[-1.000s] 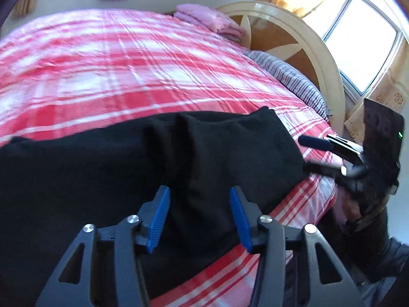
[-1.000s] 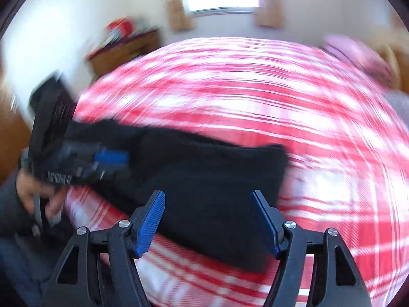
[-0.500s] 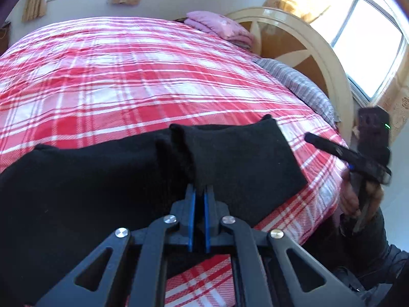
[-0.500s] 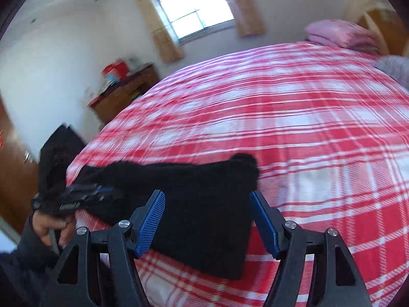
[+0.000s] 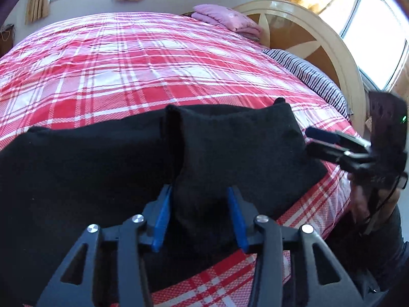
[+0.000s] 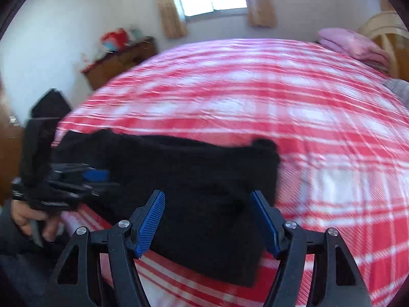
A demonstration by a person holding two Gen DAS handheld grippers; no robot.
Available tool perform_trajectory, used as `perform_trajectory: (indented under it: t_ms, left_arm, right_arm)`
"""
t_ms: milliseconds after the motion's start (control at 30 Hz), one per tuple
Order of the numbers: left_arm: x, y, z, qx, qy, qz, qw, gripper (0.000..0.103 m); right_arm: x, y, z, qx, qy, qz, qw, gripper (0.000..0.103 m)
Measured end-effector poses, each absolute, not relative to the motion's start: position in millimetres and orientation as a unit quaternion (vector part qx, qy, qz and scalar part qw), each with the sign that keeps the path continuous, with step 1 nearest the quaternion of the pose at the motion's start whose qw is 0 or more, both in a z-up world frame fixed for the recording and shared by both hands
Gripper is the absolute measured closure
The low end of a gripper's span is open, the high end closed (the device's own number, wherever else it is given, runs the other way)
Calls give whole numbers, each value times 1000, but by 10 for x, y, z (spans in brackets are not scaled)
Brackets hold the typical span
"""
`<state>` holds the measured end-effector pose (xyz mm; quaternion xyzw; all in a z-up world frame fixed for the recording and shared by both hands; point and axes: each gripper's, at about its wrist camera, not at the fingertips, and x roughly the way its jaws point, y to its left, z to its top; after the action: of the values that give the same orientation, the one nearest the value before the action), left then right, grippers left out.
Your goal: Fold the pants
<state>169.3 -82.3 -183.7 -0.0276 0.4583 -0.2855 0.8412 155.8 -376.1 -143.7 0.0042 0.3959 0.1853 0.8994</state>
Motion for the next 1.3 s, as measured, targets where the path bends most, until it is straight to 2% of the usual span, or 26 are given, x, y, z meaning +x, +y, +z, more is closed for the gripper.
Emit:
perform_trajectory:
  t_ms: [67,167,267,533,667,767,933,1000,1133,1300]
  left_arm:
    - [1715,-745,-1807,-24,459,-272,846,57]
    - [1734,-543,-1727,-23,453,-248,856,57]
    - [1717,-233,-1629,-7,446,-209,870,57]
    - [1604,1088,-1536,2,426,-40,904,56]
    - [1526,1780,-1516,-40,403,34,913,56]
    - [1541,2145,-1637,-72,409,62,908,51]
    - [1566,2284,-1865,-109,407,48,906,49]
    - [1557,2247,-1850,-104,407,43,907,44]
    - [1570,2231,-1825,-106,406,40,907,44]
    - [1566,2204,-1856,-98,406,47,907,42]
  right_arm:
    - [1641,-3661,-1438,9,390,203,898,32]
    - [1964,-3612,-1718,10,453,154,878,31]
    - [1991,-3540,-1654,4,440,140,887,32]
    - [1813,-2697,-1384,-42,397,251,882,32]
    - [1856,-2218,-1518,-60,405,289,865,32]
    - [1940,-1968,-1800,-72,452,281,844,31]
    - [1765,-1731,-1936,-170,428,271,845,30]
    - [1751,-1791,-1899,-149,435,285,841,30]
    - [1837,-2040,-1822,-82,452,264,848,30]
    - [1899,-2104,-1806,-82,457,216,859,30]
